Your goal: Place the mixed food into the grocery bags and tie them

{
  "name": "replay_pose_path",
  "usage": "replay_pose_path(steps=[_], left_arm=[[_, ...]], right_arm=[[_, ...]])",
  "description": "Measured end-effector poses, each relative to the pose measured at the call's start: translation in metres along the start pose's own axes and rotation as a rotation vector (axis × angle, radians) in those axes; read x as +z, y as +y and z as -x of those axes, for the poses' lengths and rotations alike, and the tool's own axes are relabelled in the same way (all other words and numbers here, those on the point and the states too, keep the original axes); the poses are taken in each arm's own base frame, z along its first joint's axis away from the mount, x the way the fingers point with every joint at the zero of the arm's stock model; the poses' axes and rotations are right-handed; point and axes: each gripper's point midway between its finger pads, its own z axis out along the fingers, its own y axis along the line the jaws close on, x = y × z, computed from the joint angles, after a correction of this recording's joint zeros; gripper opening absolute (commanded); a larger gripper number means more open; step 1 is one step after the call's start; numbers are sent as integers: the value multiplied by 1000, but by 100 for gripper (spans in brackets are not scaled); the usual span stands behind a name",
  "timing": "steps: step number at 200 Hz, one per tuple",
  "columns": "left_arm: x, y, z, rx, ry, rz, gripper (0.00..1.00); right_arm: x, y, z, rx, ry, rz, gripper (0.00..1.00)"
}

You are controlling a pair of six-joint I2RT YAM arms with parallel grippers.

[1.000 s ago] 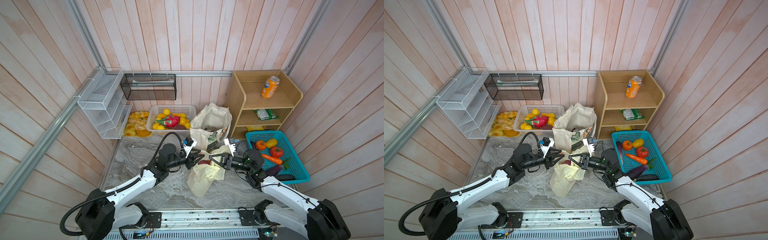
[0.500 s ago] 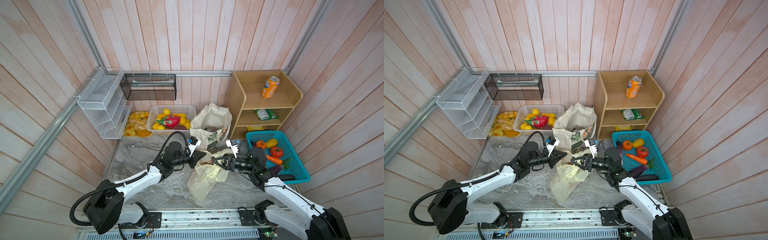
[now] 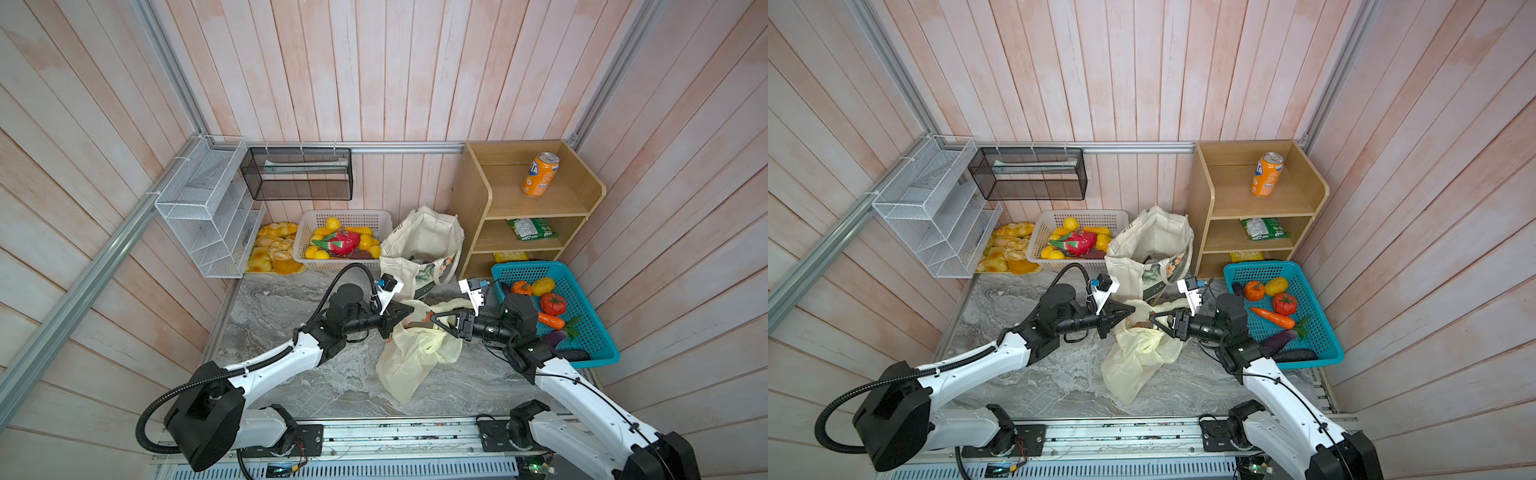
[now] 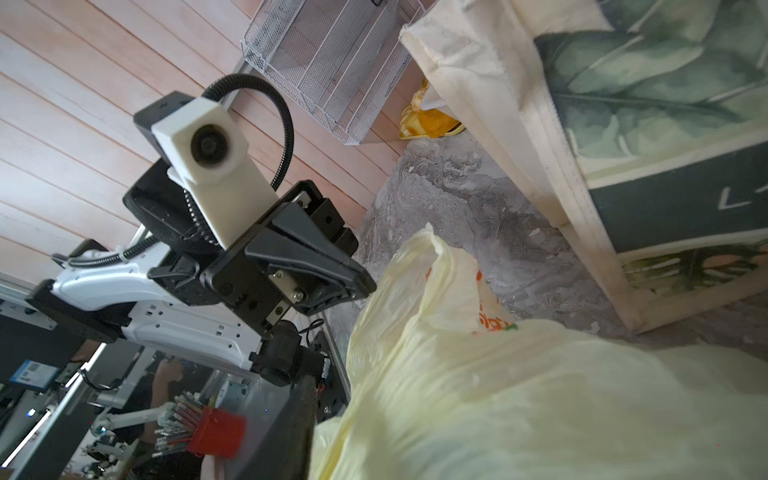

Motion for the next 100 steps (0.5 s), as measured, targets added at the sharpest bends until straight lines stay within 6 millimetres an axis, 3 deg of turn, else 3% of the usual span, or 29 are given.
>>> replay_pose_path(steps=[33,100], left_arm=[[4,-20,-2,20,10,-60,37],[16,-44,-16,18,48,-142,42]], right_arm=[[1,0,1,15,-2,5,12],[7,4,3,35,15,63,4]])
